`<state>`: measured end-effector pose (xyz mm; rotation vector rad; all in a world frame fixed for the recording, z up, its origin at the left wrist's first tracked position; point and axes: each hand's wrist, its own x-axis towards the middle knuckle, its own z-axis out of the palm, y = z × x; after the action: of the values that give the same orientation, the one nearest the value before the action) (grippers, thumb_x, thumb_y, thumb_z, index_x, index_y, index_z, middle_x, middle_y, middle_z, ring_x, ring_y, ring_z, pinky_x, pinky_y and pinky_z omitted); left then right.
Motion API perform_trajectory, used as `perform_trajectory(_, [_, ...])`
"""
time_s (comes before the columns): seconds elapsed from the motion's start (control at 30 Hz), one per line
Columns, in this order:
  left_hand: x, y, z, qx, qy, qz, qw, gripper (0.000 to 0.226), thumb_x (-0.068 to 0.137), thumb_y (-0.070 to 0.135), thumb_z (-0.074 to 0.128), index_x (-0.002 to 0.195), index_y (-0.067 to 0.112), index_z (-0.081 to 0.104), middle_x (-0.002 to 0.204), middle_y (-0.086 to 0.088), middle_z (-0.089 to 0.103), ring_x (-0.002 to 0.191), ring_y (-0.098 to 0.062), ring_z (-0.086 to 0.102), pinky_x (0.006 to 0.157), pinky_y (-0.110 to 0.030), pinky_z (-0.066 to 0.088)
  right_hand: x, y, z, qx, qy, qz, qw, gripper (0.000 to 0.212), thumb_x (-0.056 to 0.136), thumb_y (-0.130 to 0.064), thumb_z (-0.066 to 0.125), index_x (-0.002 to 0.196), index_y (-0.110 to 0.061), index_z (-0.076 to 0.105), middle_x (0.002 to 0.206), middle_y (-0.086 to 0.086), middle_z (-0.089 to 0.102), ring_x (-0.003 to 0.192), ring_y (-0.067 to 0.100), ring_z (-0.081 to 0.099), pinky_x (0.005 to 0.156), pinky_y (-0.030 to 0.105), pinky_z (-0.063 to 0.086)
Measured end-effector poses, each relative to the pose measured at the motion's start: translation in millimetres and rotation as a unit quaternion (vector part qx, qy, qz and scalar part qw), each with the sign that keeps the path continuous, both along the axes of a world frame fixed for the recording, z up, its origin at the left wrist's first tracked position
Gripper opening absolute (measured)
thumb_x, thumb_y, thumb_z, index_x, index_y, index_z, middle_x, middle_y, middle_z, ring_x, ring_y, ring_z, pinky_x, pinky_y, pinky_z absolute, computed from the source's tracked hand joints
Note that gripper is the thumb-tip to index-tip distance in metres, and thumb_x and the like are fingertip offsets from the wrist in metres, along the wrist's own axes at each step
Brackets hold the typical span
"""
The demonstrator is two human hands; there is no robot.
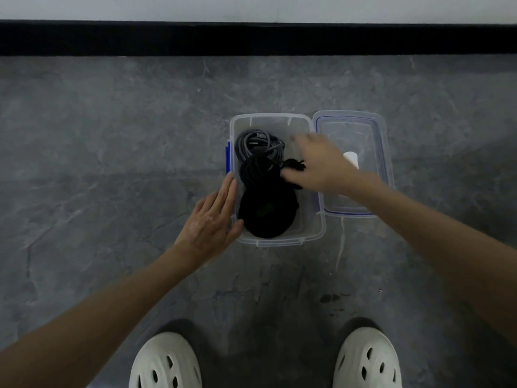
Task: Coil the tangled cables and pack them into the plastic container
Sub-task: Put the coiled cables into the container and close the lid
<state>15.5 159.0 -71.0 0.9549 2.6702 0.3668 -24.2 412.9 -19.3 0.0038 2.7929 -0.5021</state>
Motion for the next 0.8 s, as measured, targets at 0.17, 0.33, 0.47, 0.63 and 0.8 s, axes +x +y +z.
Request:
perform_trajectory(0.17, [1.4, 0.7, -0.6, -0.005, 0.004, 0.004, 1.0, 0.072, 0.096, 0.042, 0.022, 0.149, -0.007, 0.019, 0.159, -0.021, 0.013, 0.136, -0.033, 0.041, 0.108, -0.043, 0.04, -6.1, 62.7, 1.6, -0.04, 0.122, -0.213, 0.969, 0.016, 0.089, -0.01, 0.055, 0.099, -0.001, 0.064, 0.094, 0.016, 0.067, 0.087, 0.029, 0.062, 0.075, 0.029, 0.045])
perform_trajectory(0.33, [1.1, 1.4, -1.1, -0.003, 0.006, 0.004, 1.0, 0.072, 0.095, 0.041, 0.025, 0.148, -0.008, 0.021, 0.158, -0.021, 0.015, 0.135, -0.034, 0.042, 0.108, -0.043, 0.041, 15.9, 59.5, -56.2, -0.031, -0.064, -0.225, 0.972, 0.024, 0.093, -0.021, 0.06, 0.097, 0.002, 0.066, 0.095, 0.02, 0.068, 0.089, 0.031, 0.062, 0.075, 0.033, 0.046])
perform_trajectory(0.47, [0.7, 3.6, -2.5, 0.009, 0.013, 0.009, 1.0, 0.072, 0.094, 0.039, 0.029, 0.147, -0.009, 0.024, 0.157, -0.022, 0.019, 0.133, -0.035, 0.045, 0.105, -0.044, 0.043, 18.0, 47.5, -84.7, 0.013, -0.085, -0.21, 0.974, 0.023, 0.087, -0.014, 0.064, 0.094, 0.007, 0.061, 0.095, 0.028, 0.064, 0.09, 0.041, 0.061, 0.067, 0.035, 0.042])
perform_trajectory(0.63, [1.3, 1.7, -4.5, 0.019, 0.022, 0.009, 1.0, 0.071, 0.093, 0.038, 0.031, 0.147, -0.008, 0.026, 0.157, -0.022, 0.021, 0.13, -0.035, 0.048, 0.102, -0.044, 0.046, 21.3, 50.8, -81.9, 0.047, -0.068, -0.202, 0.976, 0.013, 0.085, -0.011, 0.062, 0.087, 0.0, 0.055, 0.096, 0.027, 0.062, 0.092, 0.04, 0.06, 0.066, 0.035, 0.041])
perform_trajectory(0.8, [0.9, 2.0, -5.2, 0.017, 0.03, 0.009, 0.999, 0.071, 0.095, 0.039, 0.028, 0.148, -0.007, 0.024, 0.158, -0.021, 0.019, 0.132, -0.034, 0.046, 0.103, -0.043, 0.044, 29.5, 67.8, -23.2, 0.059, 0.06, -0.247, 0.965, 0.008, 0.083, -0.005, 0.056, 0.077, -0.003, 0.051, 0.069, 0.016, 0.053, 0.071, 0.034, 0.058, 0.055, 0.028, 0.035])
